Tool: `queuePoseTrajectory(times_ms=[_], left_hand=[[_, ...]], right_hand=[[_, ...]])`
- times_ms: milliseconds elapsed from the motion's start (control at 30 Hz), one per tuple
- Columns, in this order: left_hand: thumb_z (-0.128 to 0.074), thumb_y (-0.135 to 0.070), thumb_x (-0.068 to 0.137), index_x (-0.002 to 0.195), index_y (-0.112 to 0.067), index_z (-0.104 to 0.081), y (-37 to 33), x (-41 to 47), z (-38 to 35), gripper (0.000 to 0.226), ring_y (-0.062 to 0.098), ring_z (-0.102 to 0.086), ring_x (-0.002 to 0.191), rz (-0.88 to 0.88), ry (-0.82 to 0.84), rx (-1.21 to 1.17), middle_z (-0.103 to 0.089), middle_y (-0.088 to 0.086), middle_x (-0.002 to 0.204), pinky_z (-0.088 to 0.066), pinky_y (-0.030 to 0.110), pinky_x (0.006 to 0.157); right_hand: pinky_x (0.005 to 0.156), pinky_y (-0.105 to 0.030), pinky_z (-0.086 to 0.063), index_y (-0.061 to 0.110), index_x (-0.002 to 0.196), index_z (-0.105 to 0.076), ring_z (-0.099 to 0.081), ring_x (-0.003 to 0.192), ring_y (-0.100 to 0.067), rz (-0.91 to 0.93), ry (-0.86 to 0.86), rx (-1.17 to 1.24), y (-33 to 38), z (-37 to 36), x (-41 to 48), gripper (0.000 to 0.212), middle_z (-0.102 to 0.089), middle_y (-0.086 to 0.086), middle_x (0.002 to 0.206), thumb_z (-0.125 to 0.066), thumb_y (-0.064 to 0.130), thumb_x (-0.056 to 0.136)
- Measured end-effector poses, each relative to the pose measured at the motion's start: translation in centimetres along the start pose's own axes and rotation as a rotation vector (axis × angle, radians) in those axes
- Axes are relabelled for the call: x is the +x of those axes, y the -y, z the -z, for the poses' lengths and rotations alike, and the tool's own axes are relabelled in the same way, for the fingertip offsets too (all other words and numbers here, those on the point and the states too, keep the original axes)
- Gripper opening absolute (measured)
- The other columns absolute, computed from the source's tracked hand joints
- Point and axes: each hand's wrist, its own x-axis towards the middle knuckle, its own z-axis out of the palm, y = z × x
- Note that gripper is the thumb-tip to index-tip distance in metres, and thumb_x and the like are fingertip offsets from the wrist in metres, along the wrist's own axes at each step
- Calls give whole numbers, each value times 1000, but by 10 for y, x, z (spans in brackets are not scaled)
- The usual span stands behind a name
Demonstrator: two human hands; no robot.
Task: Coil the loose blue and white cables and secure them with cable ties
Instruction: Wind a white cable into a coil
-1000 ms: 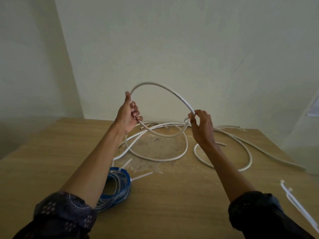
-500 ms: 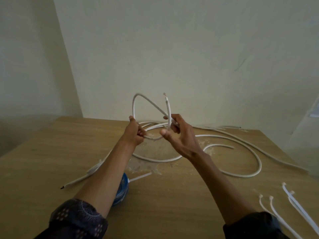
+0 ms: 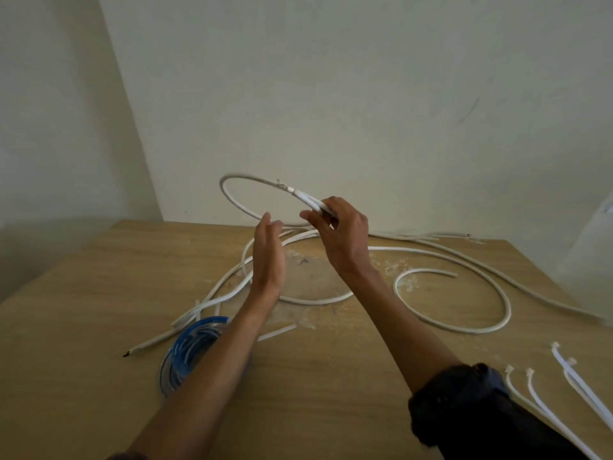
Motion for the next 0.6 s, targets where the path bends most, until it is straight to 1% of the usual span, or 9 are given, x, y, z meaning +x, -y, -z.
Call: queuePoseTrajectory(times_ms=[67, 133, 167, 267, 367, 433, 500, 567, 600], left_hand=[[-44, -66, 90, 155, -22, -36, -11, -15, 1, 79, -1, -41, 137, -164, 112, 61, -42, -7, 156, -37, 23, 111], [-47, -55, 101, 141, -16, -51, -21, -18, -2, 56, 1, -60, 120, -311, 161, 157, -63, -2, 134, -48, 19, 100], [-46, -46, 105, 130, -11, -59, -24, -15, -5, 45, 6, -67, 110, -319, 128, 138, -70, 1, 119, -53, 24, 96], [-41, -34, 109, 107, -9, -72, -28, 1, -7, 40, 22, -73, 99, -171, 10, -48, -77, 8, 104, -58, 45, 94], [-40, -30, 109, 107, -5, -71, -32, 2, -10, 40, 27, -72, 101, -52, 27, -197, -76, 15, 107, -58, 45, 92], [-38, -30, 110, 107, -1, -65, -41, 3, -12, 40, 30, -72, 102, 29, 8, -392, -75, 17, 104, -57, 43, 88], [-36, -35, 110, 90, -8, -60, -52, 14, -2, 41, 25, -72, 79, 81, -33, -631, -70, 8, 77, -59, 39, 79], [-35, -40, 109, 76, -17, -51, -66, 32, 17, 44, 13, -51, 47, 115, -41, -874, -49, -4, 54, -54, 30, 64], [-34, -41, 109, 73, -19, -49, -73, 40, 26, 45, 10, -38, 40, 128, -22, -959, -40, -7, 49, -48, 24, 56]], right_hand=[[58, -17, -30, 23, 74, -56, -42, 60, -4, 29, 17, -40, 1, -4, 3, 26, -45, 15, 66, -73, 34, 91], [59, -25, -33, 16, 79, -64, -46, 63, -9, 43, 62, -110, -1, -12, 0, 19, -52, 10, 71, -70, 29, 92], [59, -28, -34, 14, 81, -65, -48, 64, -12, 36, 79, -138, -3, -16, -3, 19, -54, 7, 72, -69, 28, 93], [58, -35, -39, 14, 85, -62, -49, 64, -15, -25, 93, -159, -9, -24, -11, 22, -57, 5, 73, -69, 33, 94], [57, -35, -42, 15, 91, -62, -51, 63, -14, -8, 94, -170, -7, -25, -12, 22, -58, 7, 74, -68, 36, 95], [58, -31, -37, 15, 94, -63, -50, 63, -12, 33, 156, -185, -6, -23, -11, 23, -58, 9, 74, -67, 38, 95], [58, -31, -33, 13, 92, -63, -53, 61, -18, 66, 234, -226, -15, -21, -17, 27, -62, 4, 73, -64, 39, 97], [59, -34, -37, 12, 88, -61, -57, 64, -28, 121, 254, -356, -44, -15, -28, 29, -63, -3, 75, -55, 37, 102], [63, -38, -43, 12, 91, -62, -59, 71, -30, 133, 264, -451, -63, -11, -34, 29, -63, -5, 81, -50, 35, 104]])
